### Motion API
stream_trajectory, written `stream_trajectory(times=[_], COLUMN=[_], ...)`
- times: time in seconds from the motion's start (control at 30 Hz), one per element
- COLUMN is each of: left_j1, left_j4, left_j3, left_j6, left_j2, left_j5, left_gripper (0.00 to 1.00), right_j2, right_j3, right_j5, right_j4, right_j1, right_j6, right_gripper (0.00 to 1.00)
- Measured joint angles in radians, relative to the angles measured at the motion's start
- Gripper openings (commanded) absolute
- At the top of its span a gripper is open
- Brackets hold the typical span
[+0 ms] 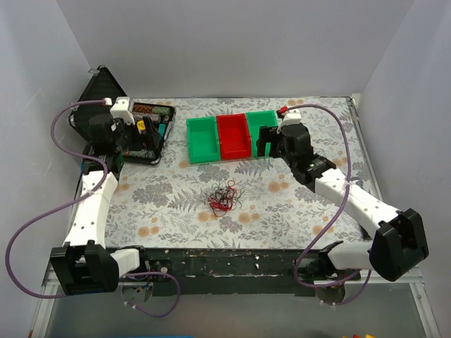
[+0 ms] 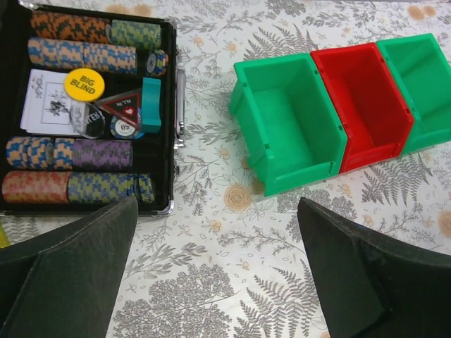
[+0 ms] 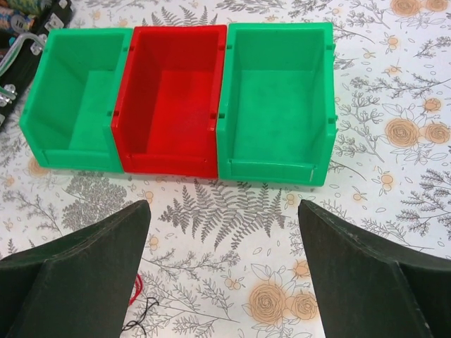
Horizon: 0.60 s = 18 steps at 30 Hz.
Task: Untangle the cables
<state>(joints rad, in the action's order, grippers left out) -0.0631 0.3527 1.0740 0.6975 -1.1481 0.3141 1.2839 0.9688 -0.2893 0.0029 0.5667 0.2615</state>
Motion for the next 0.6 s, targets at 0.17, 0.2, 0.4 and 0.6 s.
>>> stream_trajectory(times=[0.17,0.2,0.4,0.6], left_j1=[0.006,0.019,0.181,0.251], left_j4=[-0.109,-0.131,-0.319,-0.406], left_j3=[-0.091,-0.11,-0.148,-0.039], left_j6=[0.063,0.077,0.119,0.137], left_j2=[-0.046,-0.063,-0.238,-0.45], left_j5=[0.067,0.061,-0.006,-0.066], left_gripper=[0.98,0.98,0.98,0.98], right_j2=[0.011,0.017,0.032,0.034], right_j3=[-0.015,-0.016,-0.037,-0.055], right_j5=[-0.03,-0.037,-0.07,-0.097], right_j4=[0.0,-0.001,0.002,0.0], right_j1=[0.039,0.046,0.092,0.126], right_j6=[-0.029,-0.032,-0.048,-0.06], right_gripper=[0.95,0.95,0.95,0.92])
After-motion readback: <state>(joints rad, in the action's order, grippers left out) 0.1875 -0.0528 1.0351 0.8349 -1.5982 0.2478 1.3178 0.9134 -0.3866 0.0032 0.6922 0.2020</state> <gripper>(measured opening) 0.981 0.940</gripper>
